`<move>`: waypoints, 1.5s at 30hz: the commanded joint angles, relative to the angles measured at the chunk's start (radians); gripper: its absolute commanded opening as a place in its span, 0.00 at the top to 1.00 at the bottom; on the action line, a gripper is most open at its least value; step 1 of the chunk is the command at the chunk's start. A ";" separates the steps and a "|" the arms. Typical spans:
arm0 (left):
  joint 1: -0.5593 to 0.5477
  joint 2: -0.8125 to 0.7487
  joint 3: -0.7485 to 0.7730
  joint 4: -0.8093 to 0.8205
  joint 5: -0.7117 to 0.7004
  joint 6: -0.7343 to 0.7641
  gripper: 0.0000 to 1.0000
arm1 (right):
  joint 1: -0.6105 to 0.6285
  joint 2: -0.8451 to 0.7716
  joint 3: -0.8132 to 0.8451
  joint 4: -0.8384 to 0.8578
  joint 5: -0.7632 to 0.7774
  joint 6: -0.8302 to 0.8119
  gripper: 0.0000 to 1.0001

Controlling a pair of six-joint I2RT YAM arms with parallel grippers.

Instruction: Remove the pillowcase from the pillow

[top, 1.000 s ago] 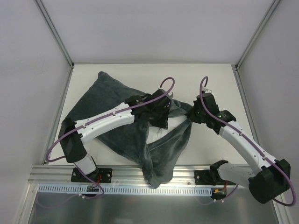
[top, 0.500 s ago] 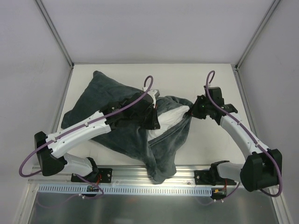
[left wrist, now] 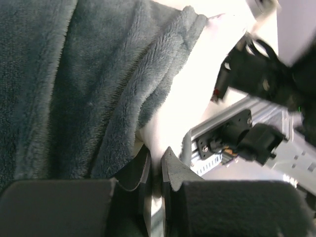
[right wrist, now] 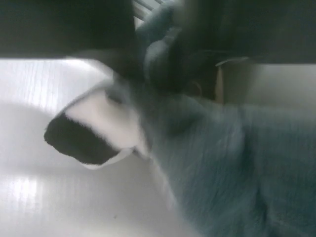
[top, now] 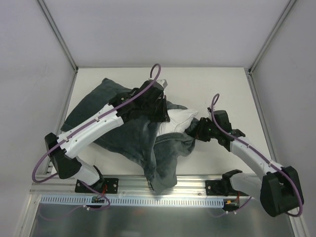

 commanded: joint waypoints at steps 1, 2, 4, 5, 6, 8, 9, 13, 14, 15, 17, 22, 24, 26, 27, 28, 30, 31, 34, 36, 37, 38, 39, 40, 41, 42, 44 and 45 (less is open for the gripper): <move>0.053 0.035 0.145 0.064 0.021 -0.036 1.00 | -0.002 -0.152 0.005 -0.085 0.075 -0.026 0.56; 0.065 0.046 0.157 0.063 0.023 -0.036 1.00 | -0.002 -0.194 0.018 -0.121 0.089 -0.039 0.27; 0.074 0.076 0.192 0.063 0.040 -0.035 1.00 | -0.002 -0.306 0.092 -0.219 0.111 -0.066 0.13; 0.074 0.083 0.200 0.061 0.043 -0.035 1.00 | -0.002 -0.336 0.092 -0.247 0.114 -0.068 0.12; 0.074 0.089 0.205 0.063 0.041 -0.038 1.00 | -0.004 -0.363 0.132 -0.275 0.111 -0.071 0.11; 0.074 0.107 0.214 0.063 0.047 -0.039 1.00 | 0.002 -0.418 0.166 -0.328 0.094 -0.050 0.08; 0.074 0.115 0.214 0.063 0.049 -0.047 1.00 | 0.005 -0.430 0.193 -0.345 0.085 -0.037 0.08; 0.074 0.129 0.211 0.069 0.055 -0.056 1.00 | 0.082 -0.447 0.247 -0.344 0.118 0.044 0.05; 0.074 0.130 0.208 0.072 0.055 -0.059 1.00 | 0.099 -0.434 0.262 -0.339 0.125 0.064 0.05; 0.074 0.133 0.205 0.075 0.055 -0.061 1.00 | 0.115 -0.417 0.278 -0.338 0.138 0.105 0.04; 0.074 0.135 0.200 0.076 0.061 -0.061 1.00 | 0.166 -0.349 0.330 -0.348 0.180 0.150 0.01; 0.074 0.132 0.177 0.090 0.064 -0.067 1.00 | 0.237 -0.201 0.411 -0.356 0.284 0.282 0.01; 0.074 0.133 0.173 0.096 0.072 -0.065 1.00 | 0.254 -0.139 0.416 -0.326 0.293 0.315 0.05; 0.074 0.132 0.170 0.101 0.072 -0.064 1.00 | 0.266 -0.092 0.411 -0.306 0.280 0.319 0.11; 0.074 0.132 0.168 0.101 0.060 -0.062 1.00 | 0.284 -0.081 0.410 -0.298 0.266 0.297 0.14; 0.074 0.132 0.170 0.099 0.051 -0.062 1.00 | 0.298 -0.075 0.407 -0.299 0.264 0.290 0.17; 0.074 0.135 0.180 0.099 0.034 -0.059 1.00 | 0.352 -0.084 0.385 -0.318 0.286 0.277 0.25; 0.074 0.138 0.186 0.101 0.023 -0.056 1.00 | 0.366 -0.093 0.370 -0.315 0.286 0.277 0.33; 0.077 0.162 0.214 0.102 0.015 -0.050 1.00 | 0.396 -0.140 0.295 -0.287 0.260 0.286 0.65; 0.087 0.181 0.229 0.101 0.015 -0.053 1.00 | 0.433 -0.171 0.252 -0.283 0.261 0.300 0.81; 0.090 0.186 0.232 0.101 0.008 -0.061 1.00 | 0.444 -0.202 0.240 -0.284 0.258 0.302 0.83; 0.094 0.195 0.239 0.101 0.006 -0.065 1.00 | 0.470 -0.220 0.229 -0.289 0.261 0.305 0.85; 0.108 0.201 0.243 0.101 0.004 -0.070 1.00 | 0.484 -0.234 0.218 -0.296 0.264 0.305 0.88; 0.116 0.207 0.248 0.101 0.001 -0.074 1.00 | 0.499 -0.263 0.195 -0.301 0.269 0.302 0.90; 0.123 0.212 0.254 0.101 0.000 -0.087 1.00 | 0.510 -0.277 0.183 -0.310 0.269 0.296 0.94; 0.131 0.224 0.265 0.099 0.000 -0.094 1.00 | 0.536 -0.288 0.169 -0.316 0.264 0.293 0.99; 0.156 0.242 0.278 0.101 -0.005 -0.113 1.00 | 0.566 -0.321 0.137 -0.336 0.263 0.294 0.99; 0.162 0.245 0.294 0.099 -0.005 -0.120 1.00 | 0.609 -0.332 0.128 -0.344 0.270 0.305 0.99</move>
